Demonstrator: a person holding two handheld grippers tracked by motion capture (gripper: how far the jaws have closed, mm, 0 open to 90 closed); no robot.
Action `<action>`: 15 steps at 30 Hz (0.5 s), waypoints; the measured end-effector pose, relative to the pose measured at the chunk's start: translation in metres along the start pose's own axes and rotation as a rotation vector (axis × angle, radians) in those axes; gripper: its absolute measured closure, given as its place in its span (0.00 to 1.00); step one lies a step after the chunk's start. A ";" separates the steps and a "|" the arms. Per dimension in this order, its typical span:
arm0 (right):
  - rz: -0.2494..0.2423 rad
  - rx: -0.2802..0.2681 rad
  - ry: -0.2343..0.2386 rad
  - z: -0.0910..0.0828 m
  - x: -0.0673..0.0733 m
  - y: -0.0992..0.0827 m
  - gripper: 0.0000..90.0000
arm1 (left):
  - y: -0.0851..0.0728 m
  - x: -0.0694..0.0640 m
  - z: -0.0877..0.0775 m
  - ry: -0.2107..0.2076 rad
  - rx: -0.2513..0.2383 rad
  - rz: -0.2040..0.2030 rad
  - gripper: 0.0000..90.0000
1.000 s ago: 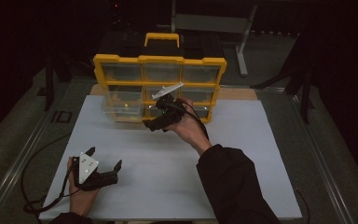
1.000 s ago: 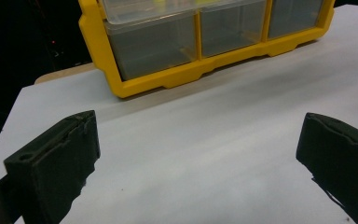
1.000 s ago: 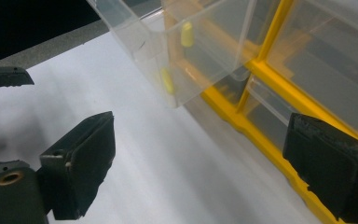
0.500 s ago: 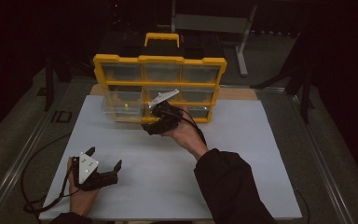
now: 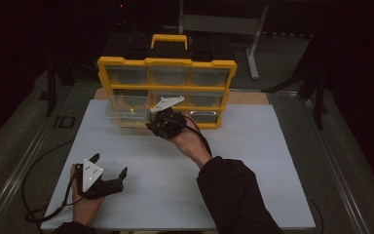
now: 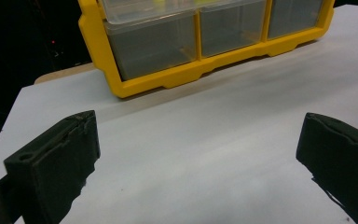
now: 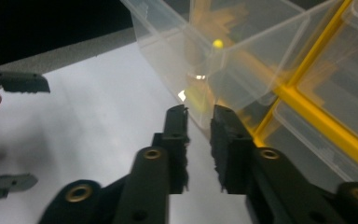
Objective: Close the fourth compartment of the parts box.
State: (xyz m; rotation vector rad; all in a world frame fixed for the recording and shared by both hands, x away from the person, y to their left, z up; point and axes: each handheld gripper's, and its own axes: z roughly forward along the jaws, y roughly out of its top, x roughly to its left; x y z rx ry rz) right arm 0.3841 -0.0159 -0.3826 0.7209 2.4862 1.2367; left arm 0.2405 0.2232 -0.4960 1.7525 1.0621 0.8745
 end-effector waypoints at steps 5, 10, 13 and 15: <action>0.006 -0.018 -0.004 0.002 0.000 0.001 0.99 | 0.000 0.000 0.000 0.001 0.000 -0.001 0.00; 0.000 -0.030 -0.006 0.009 0.005 0.002 1.00 | 0.000 0.000 0.000 0.000 -0.001 -0.001 0.00; -0.001 -0.032 -0.005 0.011 0.005 0.003 1.00 | 0.000 0.000 0.000 0.001 0.000 -0.001 0.00; 0.018 -0.039 0.000 0.016 0.005 0.003 1.00 | 0.000 0.000 0.000 0.001 -0.002 -0.003 0.00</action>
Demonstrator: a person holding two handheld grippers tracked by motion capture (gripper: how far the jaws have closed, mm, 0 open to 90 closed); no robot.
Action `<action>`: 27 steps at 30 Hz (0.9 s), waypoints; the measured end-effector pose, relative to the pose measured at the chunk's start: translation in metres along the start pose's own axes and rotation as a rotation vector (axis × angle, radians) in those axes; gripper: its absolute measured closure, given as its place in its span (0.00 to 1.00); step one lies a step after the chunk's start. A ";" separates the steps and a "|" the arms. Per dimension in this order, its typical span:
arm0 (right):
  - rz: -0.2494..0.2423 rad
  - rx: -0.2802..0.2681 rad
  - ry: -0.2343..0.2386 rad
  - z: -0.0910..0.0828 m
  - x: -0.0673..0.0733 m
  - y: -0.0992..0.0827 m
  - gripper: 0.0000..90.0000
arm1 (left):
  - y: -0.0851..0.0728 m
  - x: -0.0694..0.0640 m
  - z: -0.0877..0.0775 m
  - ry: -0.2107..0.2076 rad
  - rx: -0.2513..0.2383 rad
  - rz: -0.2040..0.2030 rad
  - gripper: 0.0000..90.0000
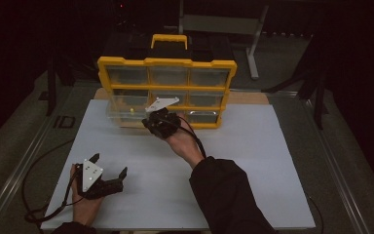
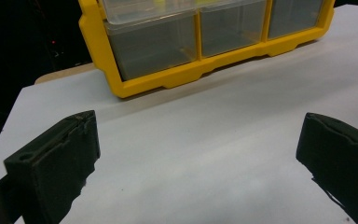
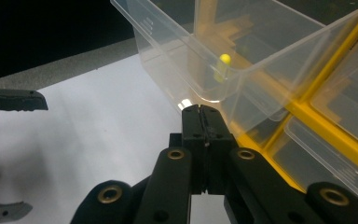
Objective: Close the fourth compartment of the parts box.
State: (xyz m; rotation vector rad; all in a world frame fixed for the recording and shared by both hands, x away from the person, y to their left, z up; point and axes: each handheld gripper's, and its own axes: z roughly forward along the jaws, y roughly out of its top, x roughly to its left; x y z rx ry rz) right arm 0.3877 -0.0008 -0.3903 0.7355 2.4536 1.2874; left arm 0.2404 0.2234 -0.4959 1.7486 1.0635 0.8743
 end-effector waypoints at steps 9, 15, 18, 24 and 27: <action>0.026 -0.021 0.014 0.009 0.001 0.001 0.99 | 0.000 0.001 0.000 0.002 0.000 -0.002 0.00; 0.027 -0.029 0.014 0.012 0.002 0.004 0.99 | 0.000 0.000 0.000 0.002 -0.002 -0.002 0.00; 0.031 -0.038 0.013 0.013 0.001 0.005 0.99 | 0.000 0.001 0.000 0.003 -0.003 -0.003 0.00; 0.051 -0.044 0.005 0.015 -0.002 0.005 0.99 | 0.000 0.001 0.000 0.002 -0.002 -0.004 0.00; 0.056 -0.046 -0.001 0.016 -0.003 0.006 0.99 | 0.000 0.001 0.000 0.002 -0.003 -0.005 0.00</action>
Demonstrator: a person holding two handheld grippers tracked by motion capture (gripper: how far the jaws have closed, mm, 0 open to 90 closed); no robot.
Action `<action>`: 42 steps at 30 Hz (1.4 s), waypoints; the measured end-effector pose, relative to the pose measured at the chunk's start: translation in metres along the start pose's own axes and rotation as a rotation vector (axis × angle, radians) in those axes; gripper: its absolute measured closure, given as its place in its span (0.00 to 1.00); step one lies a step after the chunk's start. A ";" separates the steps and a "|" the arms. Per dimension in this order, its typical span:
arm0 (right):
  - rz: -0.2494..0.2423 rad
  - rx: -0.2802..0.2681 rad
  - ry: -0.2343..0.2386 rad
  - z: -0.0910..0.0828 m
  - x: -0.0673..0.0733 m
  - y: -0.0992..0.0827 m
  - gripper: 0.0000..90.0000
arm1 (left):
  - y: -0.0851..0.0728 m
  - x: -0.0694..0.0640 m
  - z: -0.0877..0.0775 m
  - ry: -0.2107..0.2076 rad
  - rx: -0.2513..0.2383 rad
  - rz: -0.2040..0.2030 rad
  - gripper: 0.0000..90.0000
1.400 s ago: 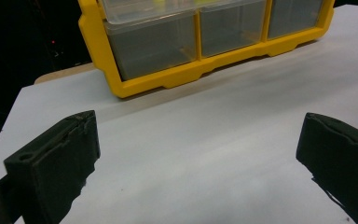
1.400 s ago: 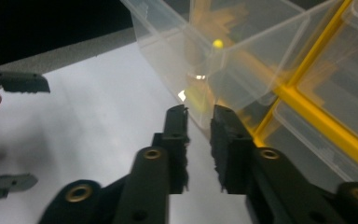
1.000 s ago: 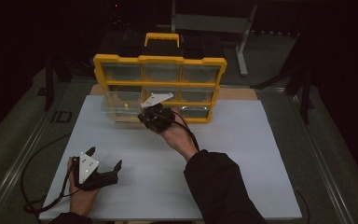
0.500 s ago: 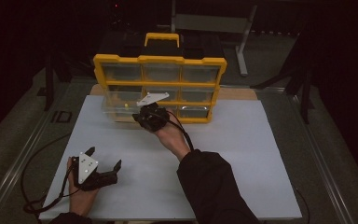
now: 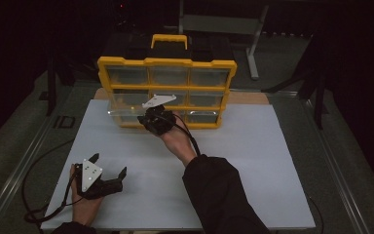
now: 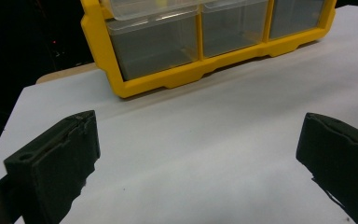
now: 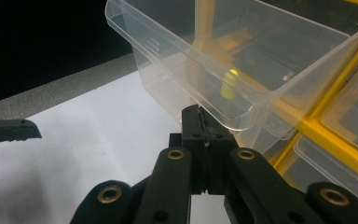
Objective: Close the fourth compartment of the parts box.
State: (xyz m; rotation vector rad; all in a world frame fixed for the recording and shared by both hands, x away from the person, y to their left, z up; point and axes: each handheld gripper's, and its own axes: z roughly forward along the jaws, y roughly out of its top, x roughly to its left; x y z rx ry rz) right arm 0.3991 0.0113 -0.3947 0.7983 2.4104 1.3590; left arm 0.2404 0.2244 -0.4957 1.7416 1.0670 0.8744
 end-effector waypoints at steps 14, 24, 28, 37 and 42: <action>0.024 -0.012 -0.028 0.006 -0.005 0.003 0.99 | 0.000 0.001 -0.001 0.007 -0.001 0.003 0.00; 0.030 -0.016 -0.048 0.009 -0.008 0.005 0.99 | 0.000 0.001 -0.001 0.008 -0.001 0.001 0.00; 0.032 -0.018 -0.057 0.011 -0.010 0.007 0.99 | 0.000 0.001 -0.001 0.007 -0.001 0.001 0.00; 0.057 -0.022 -0.087 0.016 -0.016 0.006 1.00 | 0.000 0.001 -0.001 0.007 -0.002 -0.001 0.00; 0.071 -0.023 -0.103 0.018 -0.022 0.006 1.00 | 0.000 0.002 -0.001 0.007 -0.003 -0.005 0.00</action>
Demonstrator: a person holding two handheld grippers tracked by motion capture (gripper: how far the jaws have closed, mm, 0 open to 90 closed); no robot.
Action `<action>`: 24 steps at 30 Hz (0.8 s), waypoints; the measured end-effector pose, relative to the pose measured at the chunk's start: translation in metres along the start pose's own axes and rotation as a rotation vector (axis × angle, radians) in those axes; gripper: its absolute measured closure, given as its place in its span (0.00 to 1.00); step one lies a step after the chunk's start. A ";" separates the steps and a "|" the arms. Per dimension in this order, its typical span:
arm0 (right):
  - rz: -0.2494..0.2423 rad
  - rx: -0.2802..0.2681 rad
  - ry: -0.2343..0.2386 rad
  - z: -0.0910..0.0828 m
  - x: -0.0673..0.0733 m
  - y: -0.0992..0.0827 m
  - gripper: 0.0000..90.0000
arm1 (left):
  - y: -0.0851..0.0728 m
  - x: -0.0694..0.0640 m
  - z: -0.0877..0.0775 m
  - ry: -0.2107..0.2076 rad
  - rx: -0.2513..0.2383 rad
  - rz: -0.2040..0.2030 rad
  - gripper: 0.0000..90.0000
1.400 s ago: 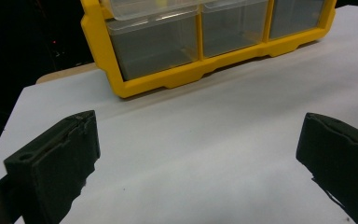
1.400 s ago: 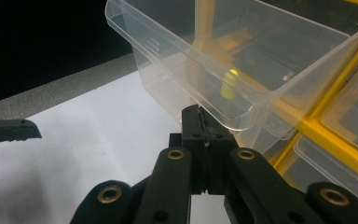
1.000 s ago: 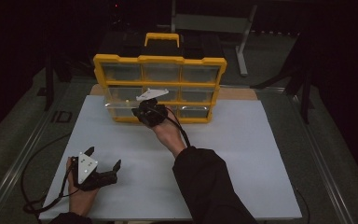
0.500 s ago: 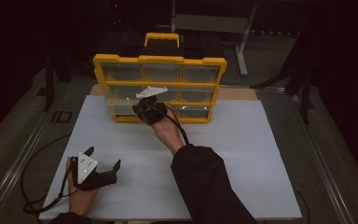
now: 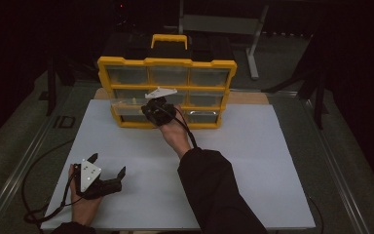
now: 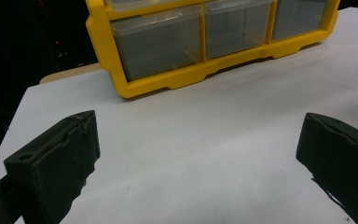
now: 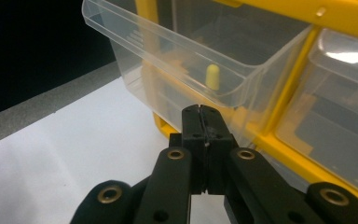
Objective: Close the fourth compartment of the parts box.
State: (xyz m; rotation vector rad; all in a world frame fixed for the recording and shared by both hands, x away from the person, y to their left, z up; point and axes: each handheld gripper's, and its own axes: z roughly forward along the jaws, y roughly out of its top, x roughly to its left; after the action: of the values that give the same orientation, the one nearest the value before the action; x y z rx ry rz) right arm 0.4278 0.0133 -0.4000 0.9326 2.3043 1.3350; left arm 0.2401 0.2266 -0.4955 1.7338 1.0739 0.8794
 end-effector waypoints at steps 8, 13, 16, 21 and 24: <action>0.006 -0.006 -0.017 0.004 -0.005 0.005 0.99 | 0.000 0.001 -0.001 0.002 -0.001 0.000 0.00; 0.010 -0.018 -0.029 0.007 -0.008 0.007 1.00 | 0.000 0.001 0.000 0.000 0.000 -0.001 0.00; 0.023 -0.030 -0.044 0.007 -0.012 0.010 1.00 | 0.000 0.001 0.000 0.001 0.000 -0.002 0.00; 0.030 -0.030 -0.057 0.010 -0.017 0.014 1.00 | 0.000 0.001 -0.001 0.000 -0.001 -0.002 0.00; 0.034 -0.032 -0.069 0.012 -0.018 0.016 1.00 | 0.000 0.001 -0.001 0.001 -0.001 -0.003 0.00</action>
State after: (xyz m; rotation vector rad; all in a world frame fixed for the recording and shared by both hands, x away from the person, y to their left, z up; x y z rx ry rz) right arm 0.4536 0.0143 -0.3933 0.9959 2.2185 1.3276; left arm 0.2397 0.2277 -0.4952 1.7304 1.0758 0.8790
